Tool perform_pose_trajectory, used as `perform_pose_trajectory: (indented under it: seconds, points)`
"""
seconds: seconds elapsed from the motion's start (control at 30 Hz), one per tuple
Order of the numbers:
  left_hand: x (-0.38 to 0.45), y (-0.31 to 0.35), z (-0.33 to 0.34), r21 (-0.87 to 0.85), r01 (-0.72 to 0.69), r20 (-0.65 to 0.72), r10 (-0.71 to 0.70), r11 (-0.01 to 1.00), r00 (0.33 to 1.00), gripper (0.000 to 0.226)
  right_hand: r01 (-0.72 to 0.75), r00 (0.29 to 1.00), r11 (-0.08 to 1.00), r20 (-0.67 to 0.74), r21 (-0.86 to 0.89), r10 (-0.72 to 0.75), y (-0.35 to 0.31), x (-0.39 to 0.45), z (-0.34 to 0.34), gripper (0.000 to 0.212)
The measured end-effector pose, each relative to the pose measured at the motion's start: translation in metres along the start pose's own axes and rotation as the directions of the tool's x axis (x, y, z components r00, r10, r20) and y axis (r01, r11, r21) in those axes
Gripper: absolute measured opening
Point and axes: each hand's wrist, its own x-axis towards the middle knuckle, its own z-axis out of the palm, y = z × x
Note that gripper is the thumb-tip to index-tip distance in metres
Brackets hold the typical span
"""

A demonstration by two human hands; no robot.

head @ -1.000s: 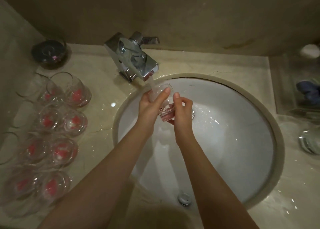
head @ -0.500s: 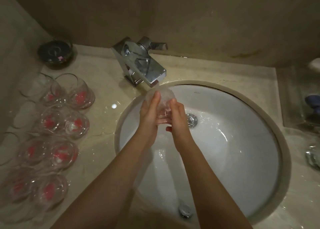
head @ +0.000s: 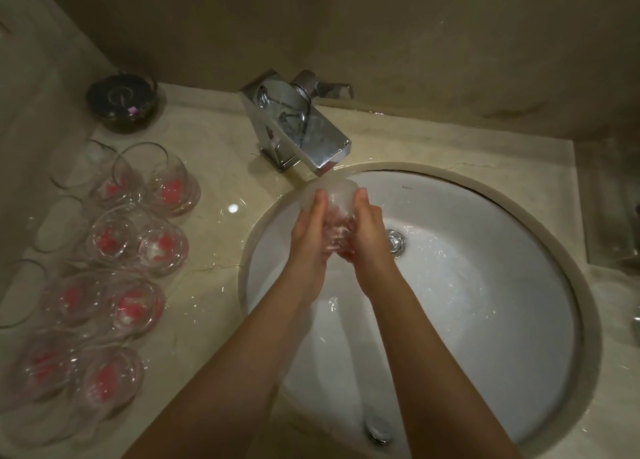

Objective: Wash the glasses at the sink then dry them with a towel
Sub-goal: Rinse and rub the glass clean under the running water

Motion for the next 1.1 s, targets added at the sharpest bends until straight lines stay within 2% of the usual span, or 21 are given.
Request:
perform_pose_trajectory:
  seconds: [0.1,0.17,0.23,0.3,0.37,0.5,0.57,0.67,0.77,0.87,0.97,1.03,1.1]
  points:
    - [0.0,-0.002,0.003,0.09,-0.073,-0.006,0.074,0.993,0.997,0.074,0.005,1.0,1.0,-0.009,0.024,-0.004,0.003,-0.008,0.004,0.084]
    - [-0.001,-0.003,0.004,0.096,-0.083,0.01,0.082,0.992,0.997,0.07,0.023,0.999,1.0,-0.043,0.018,-0.022,0.003,-0.01,0.003,0.073]
    - [-0.002,-0.003,0.004,0.096,-0.078,0.002,0.078,0.992,0.997,0.076,0.009,0.997,0.999,-0.082,0.037,-0.006,0.003,-0.007,0.0,0.047]
    - [-0.003,-0.003,0.003,0.092,-0.079,0.001,0.079,0.993,0.997,0.078,0.019,0.995,0.999,-0.101,0.035,-0.016,0.001,-0.004,-0.003,0.04]
    - [-0.002,-0.003,0.003,0.083,-0.076,-0.002,0.076,0.994,0.997,0.072,0.021,0.998,1.0,-0.068,0.023,-0.019,0.002,-0.004,-0.002,0.053]
    - [-0.003,0.001,0.008,0.102,-0.086,-0.032,0.09,0.991,0.995,0.077,0.02,1.0,0.998,0.0,0.056,-0.02,-0.001,-0.01,0.003,0.076]
    - [-0.004,0.002,0.009,0.103,-0.068,-0.052,0.074,0.992,0.996,0.078,0.004,1.0,0.998,-0.021,0.062,-0.003,-0.005,-0.011,0.002,0.069]
    - [-0.006,0.005,0.007,0.099,-0.059,-0.016,0.061,0.993,0.998,0.091,0.017,0.997,0.997,-0.073,0.071,-0.011,-0.005,-0.007,-0.003,0.048]
    - [-0.007,0.006,0.008,0.085,-0.064,-0.028,0.067,0.994,0.997,0.071,-0.02,0.997,0.997,-0.07,0.074,0.025,-0.004,-0.003,-0.001,0.037]
    - [-0.007,0.002,0.011,0.151,-0.066,-0.088,0.08,0.986,0.993,0.052,-0.063,0.997,0.997,-0.047,0.051,0.066,-0.005,0.0,0.0,0.05]
    - [-0.006,0.003,0.013,0.189,-0.041,-0.078,0.056,0.981,0.995,0.051,-0.049,0.998,0.997,-0.044,0.057,0.052,-0.002,-0.004,0.002,0.075]
    - [-0.006,0.006,0.014,0.14,-0.01,-0.063,0.019,0.99,0.998,0.06,-0.035,0.996,0.995,-0.077,0.097,0.043,0.0,-0.005,0.001,0.068]
    - [-0.007,0.009,0.012,0.089,0.001,-0.056,0.004,0.996,0.998,0.066,-0.055,0.997,0.983,-0.046,0.174,0.064,-0.001,-0.002,-0.002,0.064]
